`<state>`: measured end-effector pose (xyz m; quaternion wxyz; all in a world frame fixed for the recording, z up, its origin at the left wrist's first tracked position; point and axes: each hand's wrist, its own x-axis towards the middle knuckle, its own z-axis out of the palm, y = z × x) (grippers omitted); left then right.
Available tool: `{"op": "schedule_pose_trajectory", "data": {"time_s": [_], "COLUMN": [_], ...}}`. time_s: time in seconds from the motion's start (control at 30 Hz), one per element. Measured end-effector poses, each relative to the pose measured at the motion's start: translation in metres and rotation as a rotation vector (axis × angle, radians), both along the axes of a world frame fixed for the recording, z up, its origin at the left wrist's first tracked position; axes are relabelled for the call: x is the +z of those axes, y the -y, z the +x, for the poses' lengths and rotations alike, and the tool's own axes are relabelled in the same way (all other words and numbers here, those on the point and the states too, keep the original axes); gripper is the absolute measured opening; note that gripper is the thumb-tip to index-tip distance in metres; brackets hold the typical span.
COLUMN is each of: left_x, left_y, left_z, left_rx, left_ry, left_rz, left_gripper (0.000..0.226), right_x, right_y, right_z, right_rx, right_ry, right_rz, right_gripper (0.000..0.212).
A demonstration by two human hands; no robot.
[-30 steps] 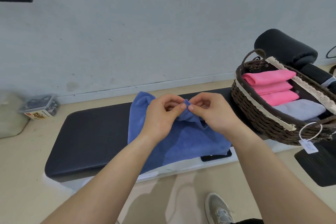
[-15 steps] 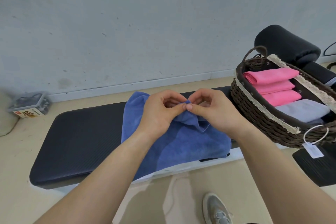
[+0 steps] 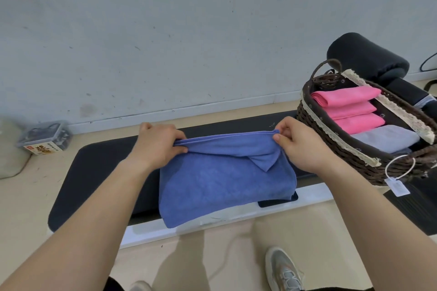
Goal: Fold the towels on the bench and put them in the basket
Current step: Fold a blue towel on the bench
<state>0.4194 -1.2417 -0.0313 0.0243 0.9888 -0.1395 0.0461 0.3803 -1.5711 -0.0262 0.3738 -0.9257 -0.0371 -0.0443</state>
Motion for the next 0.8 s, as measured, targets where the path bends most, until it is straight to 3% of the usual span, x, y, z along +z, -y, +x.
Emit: {"op": "schedule_pose_trajectory", "data": {"time_s": [0.1, 0.23, 0.33, 0.47, 0.63, 0.8], "left_x": [0.004, 0.015, 0.027, 0.058, 0.104, 0.117], "left_y": [-0.031, -0.055, -0.068, -0.095, -0.114, -0.127], "left_z": [-0.01, -0.038, -0.057, -0.074, -0.101, -0.114], "left_rx": [0.064, 0.079, 0.129, 0.185, 0.232, 0.258], "left_ry": [0.043, -0.061, -0.019, 0.015, 0.096, 0.091], "left_rz": [-0.054, -0.631, -0.86, -0.923, -0.944, -0.807], "left_gripper": [0.006, 0.015, 0.015, 0.012, 0.026, 0.024], "right_x": [0.001, 0.007, 0.016, 0.043, 0.088, 0.11], "right_y": [0.002, -0.012, -0.031, -0.05, -0.06, -0.066], "right_z": [0.0, -0.003, -0.014, -0.032, -0.053, -0.063], "right_rx": [-0.03, -0.039, -0.044, -0.015, 0.049, 0.05], "right_ry": [0.02, 0.061, 0.097, 0.18, 0.248, 0.191], "right_rz": [-0.03, 0.008, 0.08, 0.116, 0.109, 0.028], "right_gripper": [0.004, 0.006, 0.007, 0.005, 0.004, 0.007]}}
